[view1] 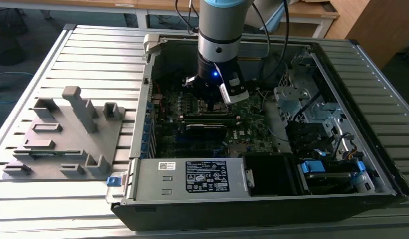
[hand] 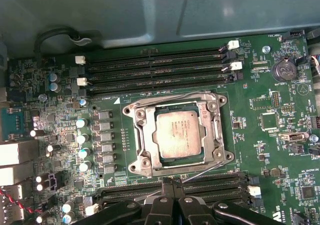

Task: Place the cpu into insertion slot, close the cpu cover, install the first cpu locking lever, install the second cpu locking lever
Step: 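Install the second cpu locking lever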

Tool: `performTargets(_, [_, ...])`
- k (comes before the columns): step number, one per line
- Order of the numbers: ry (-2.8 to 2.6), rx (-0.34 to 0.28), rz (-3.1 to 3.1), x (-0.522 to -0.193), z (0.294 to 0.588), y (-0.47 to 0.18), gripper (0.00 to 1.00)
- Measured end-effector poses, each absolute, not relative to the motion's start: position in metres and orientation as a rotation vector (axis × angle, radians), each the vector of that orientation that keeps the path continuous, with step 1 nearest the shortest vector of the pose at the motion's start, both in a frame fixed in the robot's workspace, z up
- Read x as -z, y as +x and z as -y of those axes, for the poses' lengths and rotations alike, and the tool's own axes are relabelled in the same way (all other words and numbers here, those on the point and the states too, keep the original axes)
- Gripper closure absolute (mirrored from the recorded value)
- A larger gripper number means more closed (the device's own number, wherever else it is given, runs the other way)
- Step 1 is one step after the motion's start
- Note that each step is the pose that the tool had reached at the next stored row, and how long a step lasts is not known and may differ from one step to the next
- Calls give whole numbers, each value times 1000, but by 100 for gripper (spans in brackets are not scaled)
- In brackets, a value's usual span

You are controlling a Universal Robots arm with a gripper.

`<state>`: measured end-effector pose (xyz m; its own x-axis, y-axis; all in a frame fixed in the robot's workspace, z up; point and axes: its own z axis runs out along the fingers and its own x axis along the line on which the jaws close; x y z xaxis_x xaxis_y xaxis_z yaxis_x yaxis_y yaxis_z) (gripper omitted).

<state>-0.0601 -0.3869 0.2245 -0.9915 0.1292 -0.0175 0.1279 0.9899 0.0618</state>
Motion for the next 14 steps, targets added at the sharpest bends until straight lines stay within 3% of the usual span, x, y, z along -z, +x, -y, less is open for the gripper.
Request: performTargets(14, [201,-95,-3109,-221,387,-70,90])
